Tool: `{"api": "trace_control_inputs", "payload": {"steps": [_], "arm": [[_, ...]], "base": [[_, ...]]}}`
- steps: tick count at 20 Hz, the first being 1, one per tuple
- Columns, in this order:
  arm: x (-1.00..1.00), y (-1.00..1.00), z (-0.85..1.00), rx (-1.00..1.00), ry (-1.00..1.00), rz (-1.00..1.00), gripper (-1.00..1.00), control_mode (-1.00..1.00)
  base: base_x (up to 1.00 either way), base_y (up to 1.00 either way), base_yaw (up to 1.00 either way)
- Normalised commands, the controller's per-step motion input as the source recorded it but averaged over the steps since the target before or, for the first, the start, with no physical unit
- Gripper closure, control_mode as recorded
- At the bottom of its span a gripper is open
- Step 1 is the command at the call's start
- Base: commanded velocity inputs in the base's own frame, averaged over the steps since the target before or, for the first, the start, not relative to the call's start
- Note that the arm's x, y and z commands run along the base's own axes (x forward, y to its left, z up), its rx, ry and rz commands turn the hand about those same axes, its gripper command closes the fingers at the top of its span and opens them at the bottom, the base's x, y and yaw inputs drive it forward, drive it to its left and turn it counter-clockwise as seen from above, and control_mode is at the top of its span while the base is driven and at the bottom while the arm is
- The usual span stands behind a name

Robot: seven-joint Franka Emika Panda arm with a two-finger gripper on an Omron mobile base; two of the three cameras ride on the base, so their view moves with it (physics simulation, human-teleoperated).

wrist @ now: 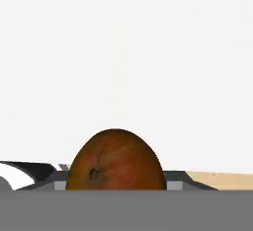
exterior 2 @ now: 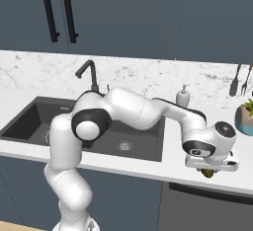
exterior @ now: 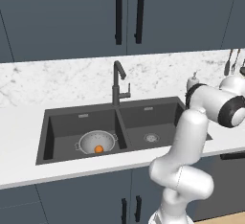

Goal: Put the colander in the sink, put the mango, tangerine in the colander, and turn on the sink faucet and pour water over the colander.

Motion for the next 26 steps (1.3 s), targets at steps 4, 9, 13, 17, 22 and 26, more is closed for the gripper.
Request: {"api": "trace_control_inputs", "payload": {"steps": [4,9,13,17,22,26], "arm": [[-0.15,1.00,0.67,0.00,-0.11,-0.03,1.00,-1.00],[-0.03,1.00,0.67,0.00,-0.04,-0.01,1.00,-1.00],[0.00,1.00,0.60,0.00,0.00,0.00,1.00,-1.00],[0.04,1.00,0.43,0.00,0.00,0.00,1.00,-1.00],[0.02,1.00,0.26,0.00,0.00,0.00,1.00,-1.00],[0.00,1.00,0.15,-0.01,0.00,0.00,1.00,-1.00]], "base": [[0.00,0.00,0.00],[0.00,0.00,0.00],[0.00,0.00,0.00],[0.00,0.00,0.00],[0.00,0.00,0.00],[0.00,0.00,0.00]]}}
